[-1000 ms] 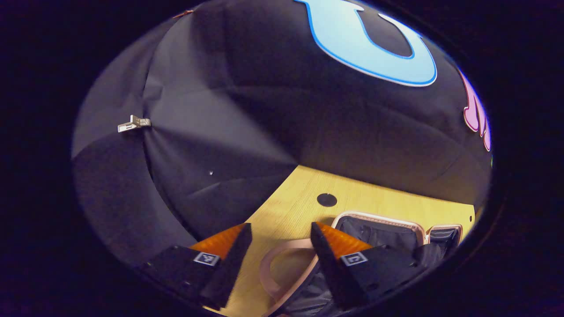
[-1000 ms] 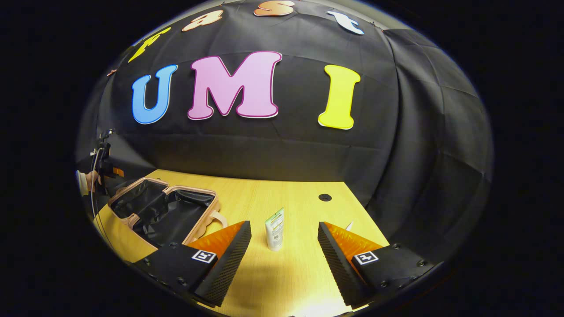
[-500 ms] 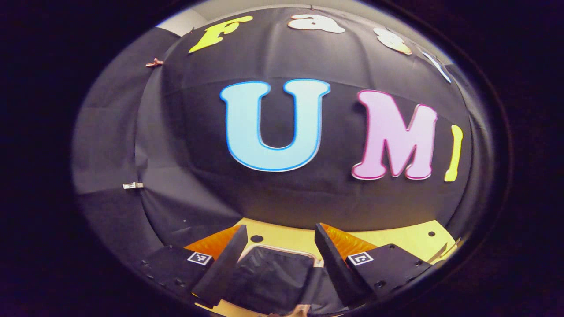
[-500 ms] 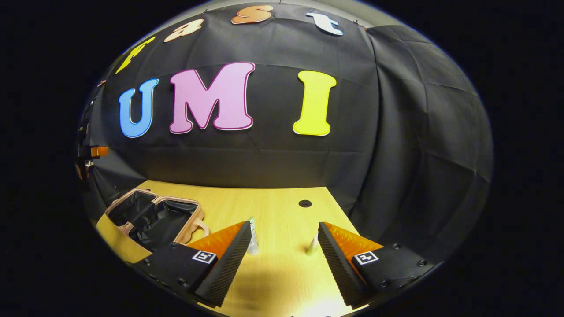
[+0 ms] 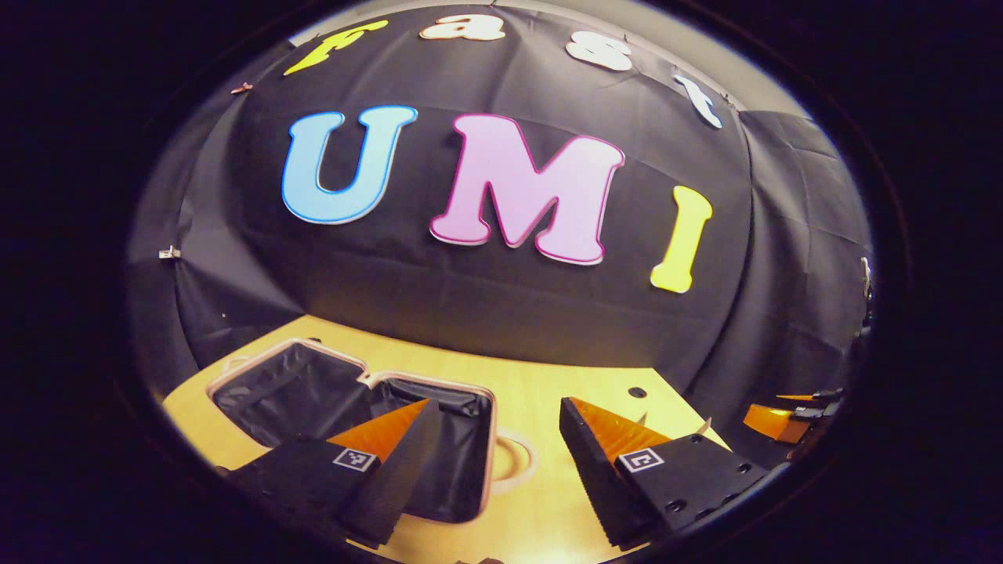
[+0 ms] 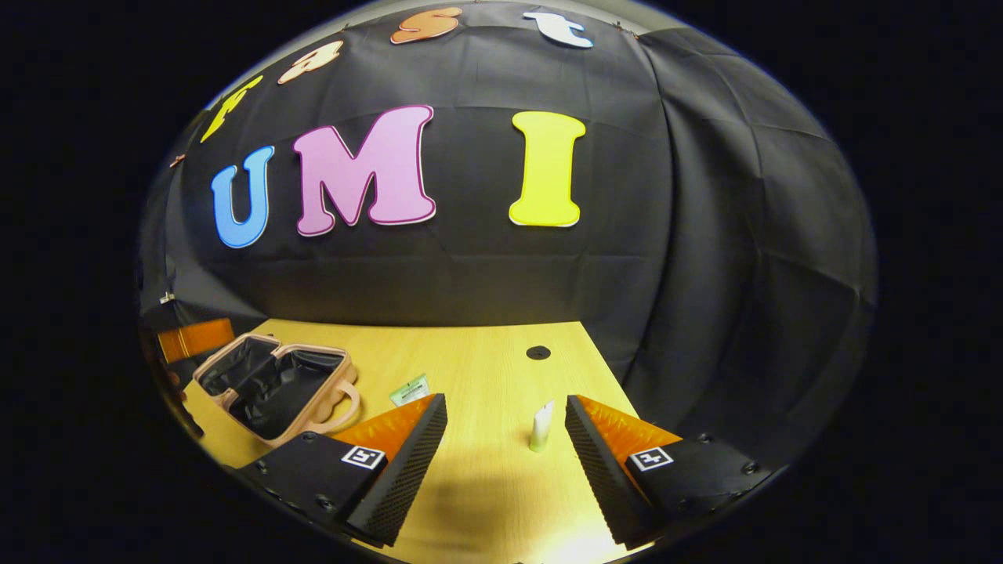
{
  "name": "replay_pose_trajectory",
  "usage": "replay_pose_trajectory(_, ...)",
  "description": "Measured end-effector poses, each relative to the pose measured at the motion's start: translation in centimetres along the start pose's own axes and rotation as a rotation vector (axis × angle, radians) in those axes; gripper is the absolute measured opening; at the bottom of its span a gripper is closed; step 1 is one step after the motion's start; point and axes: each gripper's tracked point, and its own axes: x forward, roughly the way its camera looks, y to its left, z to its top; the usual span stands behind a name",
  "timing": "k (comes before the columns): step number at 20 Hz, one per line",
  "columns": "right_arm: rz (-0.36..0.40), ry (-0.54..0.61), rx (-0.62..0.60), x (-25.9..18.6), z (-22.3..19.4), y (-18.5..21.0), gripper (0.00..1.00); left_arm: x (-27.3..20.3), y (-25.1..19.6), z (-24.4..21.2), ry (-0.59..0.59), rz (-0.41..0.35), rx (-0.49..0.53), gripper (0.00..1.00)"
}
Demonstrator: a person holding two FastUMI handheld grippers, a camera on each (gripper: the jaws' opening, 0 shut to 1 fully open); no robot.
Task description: First open the suitcase, pack the skin care products into it, and then close the suitcase.
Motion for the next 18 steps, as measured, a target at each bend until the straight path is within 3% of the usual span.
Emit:
replay_pose_trajectory(3, 0.005, 0.028, 0.017, 1.1, -1.4, -1.1, 0.96, 1.4, -5.6, -4.9, 0.074, -0.104, 0.037, 0.96)
replay_pose_trajectory(9, 0.01, 0.095, 0.045, 4.4, -5.1, -2.5, 0.96, 7.9, -12.8, -11.6, 0.197, -0.256, 0.122, 0.96)
replay_pose_trajectory(15, 0.003, 0.165, 0.067, 9.3, -8.9, -3.2, 0.98, 15.9, -15.8, -16.7, 0.274, -0.273, 0.156, 0.95)
replay_pose_trajectory(16, -0.002, 0.171, 0.068, 10.0, -9.3, -3.4, 0.97, 16.5, -15.9, -17.1, 0.283, -0.26, 0.168, 0.87)
replay_pose_trajectory(17, -0.007, 0.172, 0.072, 10.6, -9.6, -3.5, 0.98, 17.3, -16.1, -17.5, 0.289, -0.249, 0.176, 0.92)
replay_pose_trajectory(18, -0.012, 0.18, 0.075, 11.3, -10.0, -3.6, 0.98, 17.8, -16.0, -17.8, 0.29, -0.226, 0.187, 0.86)
